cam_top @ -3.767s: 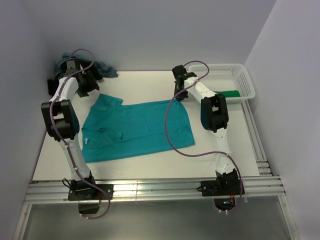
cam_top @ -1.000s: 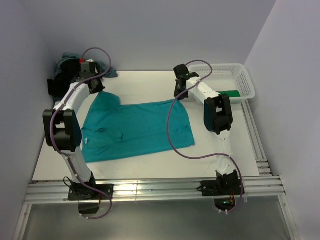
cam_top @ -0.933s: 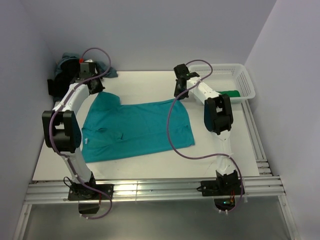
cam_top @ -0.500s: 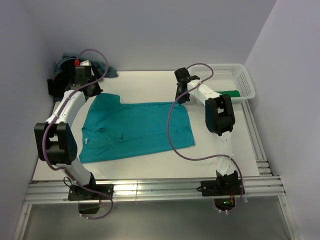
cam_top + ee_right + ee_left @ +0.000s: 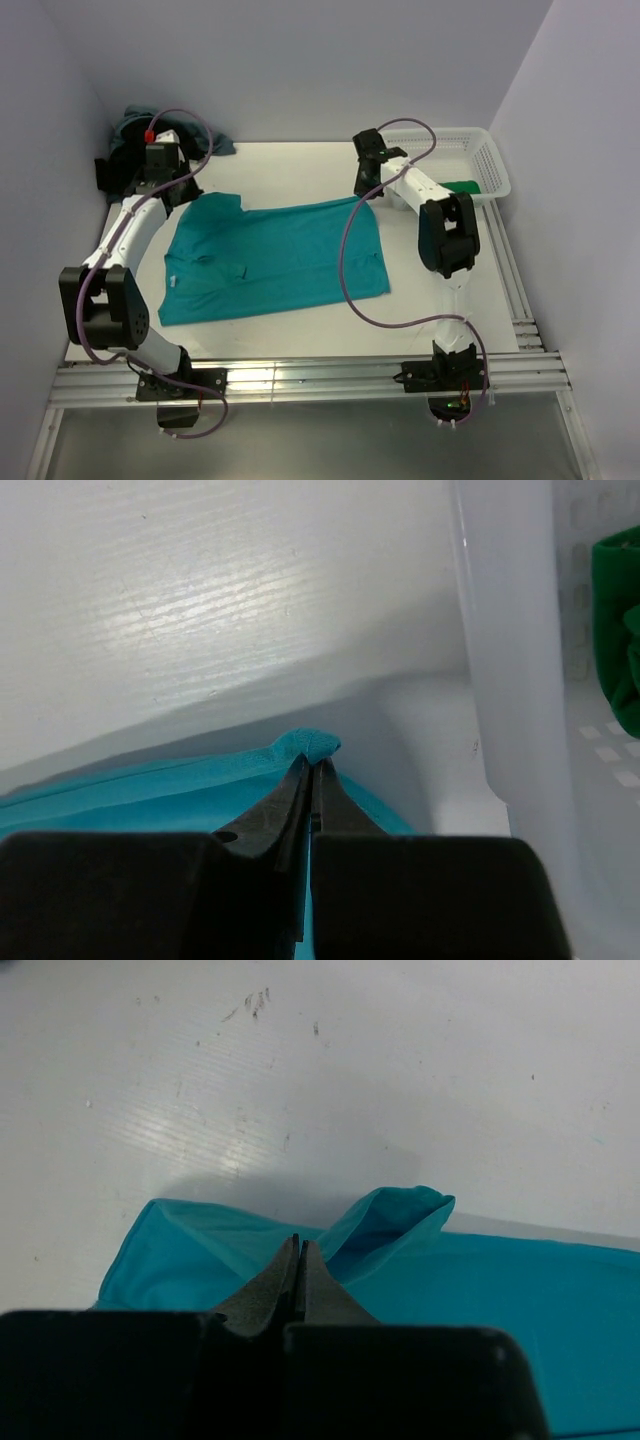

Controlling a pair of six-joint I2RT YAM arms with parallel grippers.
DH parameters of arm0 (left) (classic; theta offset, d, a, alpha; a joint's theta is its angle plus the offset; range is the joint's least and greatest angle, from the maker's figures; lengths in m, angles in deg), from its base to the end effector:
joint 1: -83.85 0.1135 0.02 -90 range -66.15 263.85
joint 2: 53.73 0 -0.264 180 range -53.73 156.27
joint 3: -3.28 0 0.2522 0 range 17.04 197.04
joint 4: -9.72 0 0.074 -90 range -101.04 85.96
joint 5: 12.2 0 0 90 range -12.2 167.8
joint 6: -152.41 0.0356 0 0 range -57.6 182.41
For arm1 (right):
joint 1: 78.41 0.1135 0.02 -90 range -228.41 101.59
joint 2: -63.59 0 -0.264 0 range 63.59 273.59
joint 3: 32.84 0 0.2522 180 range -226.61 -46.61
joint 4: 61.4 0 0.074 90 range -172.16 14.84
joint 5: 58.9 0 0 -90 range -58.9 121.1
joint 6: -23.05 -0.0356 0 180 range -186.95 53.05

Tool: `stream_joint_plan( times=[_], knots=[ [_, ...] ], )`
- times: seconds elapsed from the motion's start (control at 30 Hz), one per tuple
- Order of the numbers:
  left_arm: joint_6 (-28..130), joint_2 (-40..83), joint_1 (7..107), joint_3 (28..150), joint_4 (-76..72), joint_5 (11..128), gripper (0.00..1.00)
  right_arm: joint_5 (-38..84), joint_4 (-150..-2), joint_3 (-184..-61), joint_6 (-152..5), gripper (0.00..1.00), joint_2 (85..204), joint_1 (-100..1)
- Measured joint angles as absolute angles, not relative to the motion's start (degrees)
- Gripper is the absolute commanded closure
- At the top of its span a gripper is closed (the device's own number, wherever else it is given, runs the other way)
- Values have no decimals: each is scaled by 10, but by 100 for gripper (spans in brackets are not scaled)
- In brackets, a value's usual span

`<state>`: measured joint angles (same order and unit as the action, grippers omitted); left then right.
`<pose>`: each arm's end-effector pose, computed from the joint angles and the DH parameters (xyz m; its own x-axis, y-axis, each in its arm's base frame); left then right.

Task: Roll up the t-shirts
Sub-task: Fold the tshirt

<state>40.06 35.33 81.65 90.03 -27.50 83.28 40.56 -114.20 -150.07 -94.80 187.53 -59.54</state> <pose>0.3519 -0.0101 0.2976 -0.5748 -0.3567 -0.7365 -0.2746 0.9319 -0.2371 0.4497 0.1475 0.2090 -0.8331 0.2022 -0.5148 0.1686 0.9793 0.1118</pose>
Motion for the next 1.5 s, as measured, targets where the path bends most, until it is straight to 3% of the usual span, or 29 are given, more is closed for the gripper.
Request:
stream_joint_plan(
  times=[1.5],
  knots=[
    [377,193,816,779,-293,841,100,412,-1114,-1402,-958,100,1807,-595]
  ],
)
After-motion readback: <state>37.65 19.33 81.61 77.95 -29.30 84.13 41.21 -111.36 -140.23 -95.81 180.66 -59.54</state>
